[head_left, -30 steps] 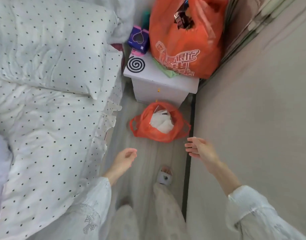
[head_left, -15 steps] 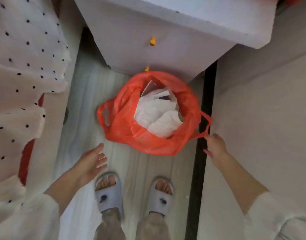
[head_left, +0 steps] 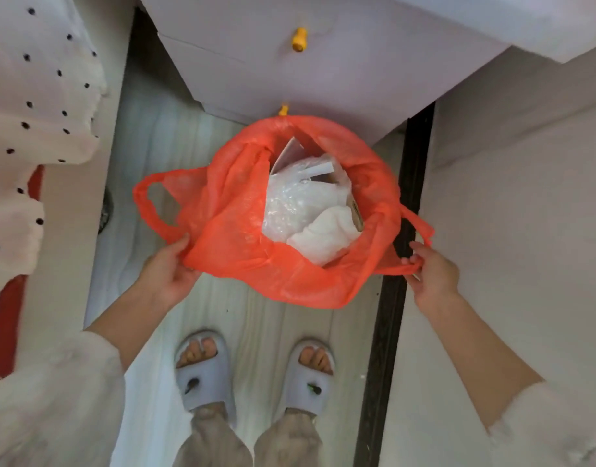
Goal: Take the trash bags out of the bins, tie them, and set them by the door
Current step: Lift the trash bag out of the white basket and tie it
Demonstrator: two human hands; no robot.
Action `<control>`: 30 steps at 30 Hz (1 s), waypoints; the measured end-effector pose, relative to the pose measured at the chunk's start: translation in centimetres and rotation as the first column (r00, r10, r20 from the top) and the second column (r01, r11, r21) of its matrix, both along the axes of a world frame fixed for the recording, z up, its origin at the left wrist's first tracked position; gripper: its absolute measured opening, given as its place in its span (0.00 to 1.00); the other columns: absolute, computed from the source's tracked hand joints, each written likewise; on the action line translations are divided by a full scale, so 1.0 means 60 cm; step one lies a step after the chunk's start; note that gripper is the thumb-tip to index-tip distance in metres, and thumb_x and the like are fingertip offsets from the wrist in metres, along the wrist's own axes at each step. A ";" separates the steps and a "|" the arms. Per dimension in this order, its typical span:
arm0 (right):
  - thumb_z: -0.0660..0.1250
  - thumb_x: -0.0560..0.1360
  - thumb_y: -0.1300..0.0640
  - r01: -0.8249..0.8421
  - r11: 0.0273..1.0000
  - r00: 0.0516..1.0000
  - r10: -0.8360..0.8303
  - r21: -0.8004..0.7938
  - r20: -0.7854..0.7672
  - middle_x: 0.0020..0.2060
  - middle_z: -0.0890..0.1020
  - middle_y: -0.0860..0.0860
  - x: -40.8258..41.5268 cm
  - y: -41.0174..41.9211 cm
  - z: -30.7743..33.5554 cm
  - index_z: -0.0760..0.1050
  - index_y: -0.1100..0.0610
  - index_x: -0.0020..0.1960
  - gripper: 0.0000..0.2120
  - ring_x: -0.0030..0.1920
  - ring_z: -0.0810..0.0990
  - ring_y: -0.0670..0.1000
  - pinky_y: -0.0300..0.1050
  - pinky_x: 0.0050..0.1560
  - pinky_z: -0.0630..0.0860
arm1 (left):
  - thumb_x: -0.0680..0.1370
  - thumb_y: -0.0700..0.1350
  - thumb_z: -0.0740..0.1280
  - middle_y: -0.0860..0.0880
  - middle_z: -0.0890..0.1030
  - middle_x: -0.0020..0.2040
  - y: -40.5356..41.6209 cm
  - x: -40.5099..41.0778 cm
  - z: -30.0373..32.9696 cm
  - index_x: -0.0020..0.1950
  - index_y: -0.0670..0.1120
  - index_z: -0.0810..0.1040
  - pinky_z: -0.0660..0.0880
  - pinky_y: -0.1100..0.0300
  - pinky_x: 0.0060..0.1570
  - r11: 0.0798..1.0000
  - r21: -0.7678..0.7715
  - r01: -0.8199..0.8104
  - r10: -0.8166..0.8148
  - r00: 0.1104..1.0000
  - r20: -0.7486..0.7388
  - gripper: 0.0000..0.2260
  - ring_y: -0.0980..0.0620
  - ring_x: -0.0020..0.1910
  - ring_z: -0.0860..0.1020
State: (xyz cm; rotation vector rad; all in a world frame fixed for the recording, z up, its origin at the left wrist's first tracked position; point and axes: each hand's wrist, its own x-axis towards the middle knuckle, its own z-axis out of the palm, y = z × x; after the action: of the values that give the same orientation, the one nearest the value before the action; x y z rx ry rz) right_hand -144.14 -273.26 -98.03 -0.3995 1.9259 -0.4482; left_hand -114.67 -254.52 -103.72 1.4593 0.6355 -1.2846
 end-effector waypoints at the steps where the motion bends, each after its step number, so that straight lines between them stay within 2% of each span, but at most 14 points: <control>1: 0.63 0.74 0.64 -0.007 1.000 1.000 0.007 -0.012 0.007 0.21 0.71 0.47 0.001 0.001 0.012 0.77 0.56 0.41 0.06 0.24 0.73 0.44 0.42 0.45 0.76 | 0.77 0.40 0.61 0.53 0.82 0.35 0.000 0.005 0.014 0.43 0.51 0.74 0.80 0.63 0.33 1.000 -0.012 0.003 -0.003 0.999 0.034 0.06 0.57 0.37 0.78; 3: 0.64 0.74 0.63 -0.057 0.998 0.998 0.057 -0.023 0.009 0.18 0.70 0.46 0.006 0.002 0.042 0.77 0.56 0.40 0.06 0.21 0.72 0.43 0.40 0.40 0.76 | 0.76 0.40 0.63 0.51 0.78 0.40 -0.006 0.009 0.047 0.42 0.53 0.71 0.79 0.61 0.32 0.992 -0.007 0.126 -0.123 0.977 0.174 0.07 0.55 0.40 0.76; 6: 0.63 0.74 0.63 -0.205 0.978 0.979 0.204 -0.027 -0.013 0.20 0.69 0.47 0.014 0.002 0.092 0.76 0.56 0.40 0.06 0.22 0.69 0.45 0.41 0.37 0.74 | 0.78 0.44 0.61 0.54 0.77 0.42 -0.026 0.002 0.111 0.48 0.56 0.70 0.77 0.55 0.37 0.977 0.066 0.205 -0.215 0.920 0.328 0.06 0.56 0.37 0.77; 9: 0.63 0.74 0.62 -0.330 0.944 0.943 0.330 0.007 -0.028 0.21 0.70 0.48 0.026 0.006 0.140 0.74 0.56 0.38 0.07 0.23 0.69 0.46 0.43 0.37 0.73 | 0.79 0.48 0.58 0.50 0.77 0.52 -0.037 -0.007 0.171 0.53 0.55 0.68 0.76 0.51 0.41 0.966 0.083 0.245 -0.259 0.910 0.325 0.04 0.51 0.40 0.77; 11: 0.63 0.74 0.62 -0.402 0.916 0.915 0.402 0.009 -0.042 0.22 0.69 0.49 0.038 0.008 0.171 0.72 0.56 0.36 0.08 0.24 0.67 0.48 0.41 0.34 0.70 | 0.80 0.48 0.57 0.48 0.75 0.55 -0.040 -0.010 0.210 0.52 0.54 0.68 0.75 0.51 0.40 0.955 0.125 0.270 -0.296 0.906 0.302 0.03 0.49 0.41 0.77; 13: 0.63 0.74 0.62 -0.419 0.908 0.908 0.418 -0.005 -0.039 0.23 0.66 0.49 0.054 0.004 0.203 0.70 0.55 0.36 0.09 0.24 0.64 0.48 0.39 0.28 0.63 | 0.80 0.46 0.57 0.48 0.75 0.53 -0.047 -0.013 0.247 0.45 0.52 0.68 0.74 0.52 0.37 0.955 0.124 0.269 -0.294 0.916 0.274 0.04 0.48 0.40 0.77; 15: 0.63 0.74 0.62 -0.379 0.925 0.925 0.379 -0.035 -0.004 0.18 0.65 0.45 0.067 -0.008 0.234 0.69 0.55 0.34 0.11 0.22 0.61 0.45 0.39 0.27 0.60 | 0.80 0.44 0.57 0.49 0.75 0.47 -0.060 -0.017 0.281 0.41 0.53 0.68 0.74 0.52 0.35 0.954 0.097 0.285 -0.300 0.916 0.266 0.08 0.49 0.40 0.76; 18: 0.62 0.76 0.60 -0.360 0.929 0.929 0.365 -0.086 0.060 0.14 0.65 0.43 0.081 -0.030 0.281 0.73 0.53 0.38 0.09 0.21 0.62 0.45 0.39 0.28 0.60 | 0.79 0.42 0.58 0.52 0.73 0.39 -0.087 -0.016 0.331 0.39 0.51 0.70 0.74 0.54 0.37 0.929 0.084 0.361 -0.365 0.855 0.369 0.10 0.57 0.36 0.77; 20: 0.60 0.77 0.59 -0.347 0.925 0.920 0.368 -0.154 0.138 0.15 0.67 0.44 0.088 -0.042 0.310 0.75 0.53 0.41 0.08 0.22 0.65 0.45 0.39 0.29 0.62 | 0.77 0.40 0.61 0.54 0.76 0.35 -0.105 -0.010 0.361 0.38 0.51 0.74 0.72 0.57 0.40 0.905 0.067 0.420 -0.404 0.798 0.448 0.09 0.60 0.33 0.77; 23: 0.59 0.78 0.60 -0.290 0.926 0.901 0.349 -0.241 0.258 0.20 0.72 0.44 0.096 -0.059 0.350 0.76 0.53 0.43 0.08 0.28 0.71 0.46 0.37 0.33 0.68 | 0.74 0.38 0.64 0.56 0.81 0.32 -0.134 -0.003 0.406 0.39 0.48 0.78 0.72 0.65 0.44 0.902 -0.071 0.425 -0.342 0.806 0.483 0.07 0.60 0.38 0.78; 26: 0.58 0.78 0.60 -0.243 0.927 0.883 0.333 -0.285 0.332 0.22 0.75 0.43 0.104 -0.071 0.390 0.75 0.54 0.43 0.09 0.32 0.73 0.46 0.36 0.37 0.69 | 0.76 0.39 0.62 0.53 0.80 0.26 -0.163 0.000 0.454 0.41 0.46 0.76 0.76 0.67 0.41 0.884 -0.260 0.388 -0.270 0.879 0.393 0.06 0.57 0.35 0.81; 28: 0.59 0.78 0.60 -0.257 0.921 0.877 0.349 -0.292 0.330 0.24 0.76 0.44 0.107 -0.073 0.416 0.75 0.54 0.43 0.08 0.33 0.73 0.46 0.38 0.38 0.69 | 0.77 0.41 0.62 0.52 0.78 0.25 -0.176 -0.002 0.486 0.45 0.45 0.77 0.76 0.66 0.39 0.824 -0.291 0.487 -0.379 0.854 0.357 0.04 0.55 0.32 0.81; 30: 0.61 0.77 0.60 -0.308 0.911 0.872 0.385 -0.272 0.303 0.29 0.76 0.48 0.108 -0.069 0.444 0.76 0.56 0.45 0.06 0.34 0.74 0.47 0.37 0.39 0.72 | 0.77 0.42 0.63 0.50 0.78 0.29 -0.186 -0.009 0.521 0.49 0.44 0.77 0.76 0.63 0.39 0.747 -0.256 0.614 -0.518 0.778 0.355 0.05 0.54 0.32 0.81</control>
State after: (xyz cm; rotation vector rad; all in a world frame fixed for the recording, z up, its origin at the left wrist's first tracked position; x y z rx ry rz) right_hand -137.67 -277.42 -71.36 -0.7458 1.4217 -0.4547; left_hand -115.18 -265.67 -72.49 1.5241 -0.2628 -1.5314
